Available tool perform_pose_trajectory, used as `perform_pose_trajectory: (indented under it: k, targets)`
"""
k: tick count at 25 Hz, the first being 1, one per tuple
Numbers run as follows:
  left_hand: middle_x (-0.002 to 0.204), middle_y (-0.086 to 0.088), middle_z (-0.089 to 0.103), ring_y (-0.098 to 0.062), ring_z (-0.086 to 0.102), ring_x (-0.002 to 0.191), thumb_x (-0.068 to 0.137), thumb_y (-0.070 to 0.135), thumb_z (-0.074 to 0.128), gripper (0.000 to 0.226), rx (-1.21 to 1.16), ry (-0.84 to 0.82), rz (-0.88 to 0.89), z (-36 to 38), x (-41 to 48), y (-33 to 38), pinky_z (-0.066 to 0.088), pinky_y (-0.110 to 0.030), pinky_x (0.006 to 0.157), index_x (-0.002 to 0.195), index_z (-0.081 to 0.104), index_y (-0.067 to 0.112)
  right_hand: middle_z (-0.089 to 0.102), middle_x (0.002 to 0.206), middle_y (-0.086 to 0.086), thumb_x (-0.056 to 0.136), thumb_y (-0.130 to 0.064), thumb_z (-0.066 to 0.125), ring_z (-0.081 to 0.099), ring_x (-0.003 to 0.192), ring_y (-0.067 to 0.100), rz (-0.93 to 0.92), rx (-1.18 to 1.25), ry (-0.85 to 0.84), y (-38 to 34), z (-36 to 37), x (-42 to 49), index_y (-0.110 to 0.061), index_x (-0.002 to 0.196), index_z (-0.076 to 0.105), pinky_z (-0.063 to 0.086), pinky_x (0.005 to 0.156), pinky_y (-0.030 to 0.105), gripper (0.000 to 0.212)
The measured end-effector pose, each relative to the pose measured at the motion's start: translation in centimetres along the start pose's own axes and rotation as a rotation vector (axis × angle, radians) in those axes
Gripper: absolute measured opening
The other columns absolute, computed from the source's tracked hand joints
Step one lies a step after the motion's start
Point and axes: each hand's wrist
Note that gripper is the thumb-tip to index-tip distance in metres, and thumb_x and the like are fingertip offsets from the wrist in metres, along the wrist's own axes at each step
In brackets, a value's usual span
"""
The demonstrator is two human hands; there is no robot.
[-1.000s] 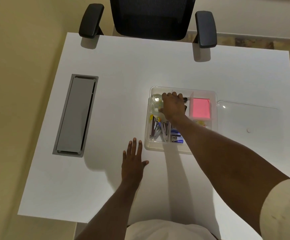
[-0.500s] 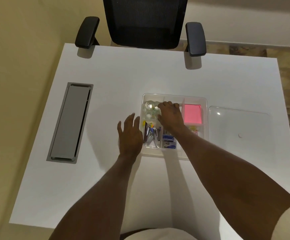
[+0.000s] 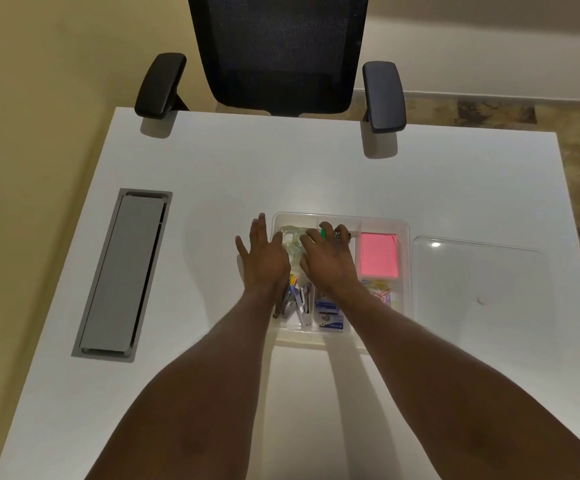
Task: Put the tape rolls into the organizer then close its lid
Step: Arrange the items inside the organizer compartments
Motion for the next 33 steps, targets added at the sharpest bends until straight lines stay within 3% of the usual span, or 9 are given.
perform_pose_trajectory:
  k: [11,14,18,28,31,33]
  targets:
    - [0.172,-0.004,-0.018,-0.025,-0.018,0.160,0.109,0.037,0.033,0.047,-0.095,-0.115,-0.140,1.5,1.0,1.6,-0.003,-0.071,0.122,0.156,0.035,0.039,0.049,0.156,0.005,0.105,-0.042,0.037,0.028,0.154,0.031,0.025,-0.007,-0.055,0.0,1.1,-0.5,-0.021,0.139,0.059,0.007,0.125,0.061,0.045]
    - [0.172,-0.004,-0.017,-0.025,-0.018,0.160,0.107,0.040,0.036,0.048,-0.089,-0.100,-0.139,1.6,1.1,1.2,-0.005,-0.071,0.122,0.155,0.034,0.039,0.049,0.155,0.006,0.106,-0.044,0.036,0.033,0.151,0.032,0.050,-0.010,-0.065,-0.3,1.1,-0.6,-0.021,0.139,0.058,0.011,0.124,0.059,0.046]
    - [0.173,-0.005,-0.015,-0.025,-0.018,0.160,0.106,0.035,0.040,0.040,-0.102,-0.091,-0.155,1.5,1.2,1.2,-0.007,-0.070,0.122,0.145,0.050,0.033,0.057,0.145,0.006,0.106,-0.043,0.032,0.042,0.143,0.032,0.074,-0.011,-0.051,-0.7,1.1,-0.9,-0.019,0.133,0.060,0.019,0.119,0.057,0.046]
    - [0.173,-0.004,-0.012,-0.024,-0.018,0.160,0.106,0.035,0.034,0.045,-0.139,-0.168,-0.121,0.8,1.6,0.9,-0.010,-0.073,0.119,0.150,0.047,0.039,0.048,0.155,0.003,0.104,-0.043,0.030,0.039,0.147,0.031,0.039,-0.026,-0.082,-0.6,1.4,-0.9,-0.024,0.142,0.052,0.011,0.116,0.059,0.048]
    - [0.174,-0.005,-0.009,-0.024,-0.015,0.160,0.107,0.033,0.033,0.046,-0.110,-0.182,-0.088,0.8,1.4,0.7,-0.007,-0.074,0.120,0.152,0.043,0.039,0.056,0.147,0.004,0.100,-0.037,0.031,0.046,0.140,0.029,0.041,-0.015,-0.023,-0.2,1.1,-1.2,-0.022,0.134,0.057,0.022,0.114,0.056,0.046]
    - [0.174,-0.008,-0.004,-0.025,-0.010,0.161,0.105,0.025,0.037,0.046,-0.064,-0.130,-0.069,0.8,1.1,0.3,-0.003,-0.073,0.121,0.149,0.047,0.032,0.062,0.136,0.004,0.096,-0.030,0.042,0.052,0.133,0.028,0.043,-0.026,0.030,0.1,1.2,-1.8,-0.019,0.122,0.061,0.027,0.111,0.054,0.035]
Point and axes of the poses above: each hand's wrist, its own x-axis towards the middle knuckle, its own z-axis out of the palm, y = z × x
